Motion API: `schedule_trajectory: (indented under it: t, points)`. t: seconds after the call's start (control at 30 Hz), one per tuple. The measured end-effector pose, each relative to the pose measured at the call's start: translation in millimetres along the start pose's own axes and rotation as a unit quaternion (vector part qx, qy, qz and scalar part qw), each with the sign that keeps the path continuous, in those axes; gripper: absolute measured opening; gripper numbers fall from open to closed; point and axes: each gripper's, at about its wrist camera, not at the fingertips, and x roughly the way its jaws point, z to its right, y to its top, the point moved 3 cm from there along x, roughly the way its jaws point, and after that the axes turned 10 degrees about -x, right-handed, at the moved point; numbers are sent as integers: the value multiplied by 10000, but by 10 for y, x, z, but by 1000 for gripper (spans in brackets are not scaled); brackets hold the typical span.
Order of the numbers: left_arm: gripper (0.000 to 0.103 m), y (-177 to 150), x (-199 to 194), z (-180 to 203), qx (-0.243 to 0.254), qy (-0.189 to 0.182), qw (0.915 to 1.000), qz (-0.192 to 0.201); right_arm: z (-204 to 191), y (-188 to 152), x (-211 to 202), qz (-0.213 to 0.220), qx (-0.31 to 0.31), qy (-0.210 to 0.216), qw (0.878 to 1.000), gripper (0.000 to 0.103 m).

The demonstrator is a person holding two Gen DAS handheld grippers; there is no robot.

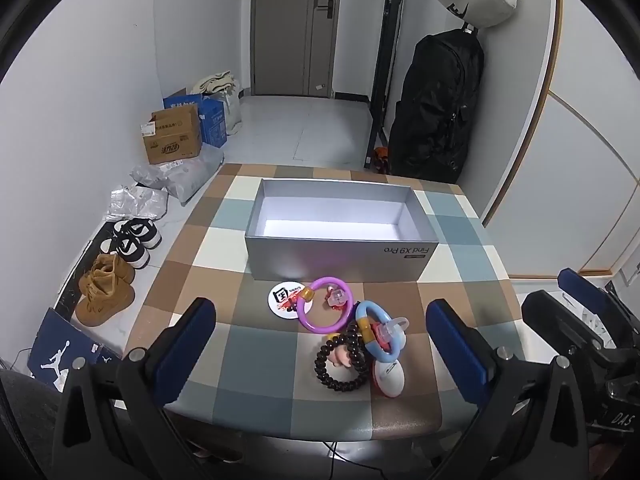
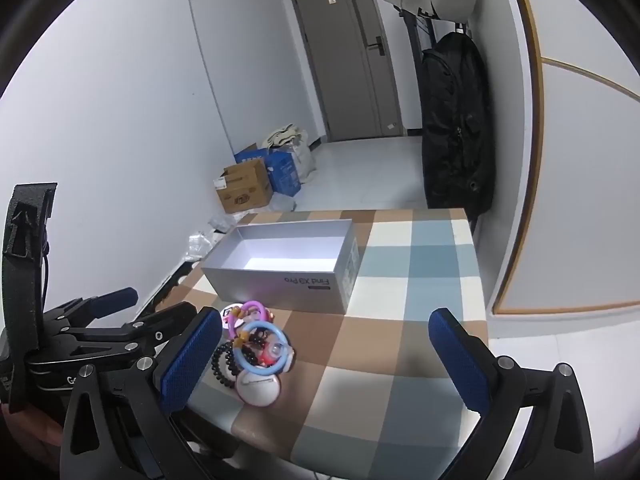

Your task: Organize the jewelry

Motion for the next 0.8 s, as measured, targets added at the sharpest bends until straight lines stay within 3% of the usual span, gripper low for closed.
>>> schedule_trajectory:
  t: [0.8]
  points:
    - [102, -8, 35, -19, -63, 0, 10000, -43, -23, -29, 20, -50, 53, -29, 10000, 103]
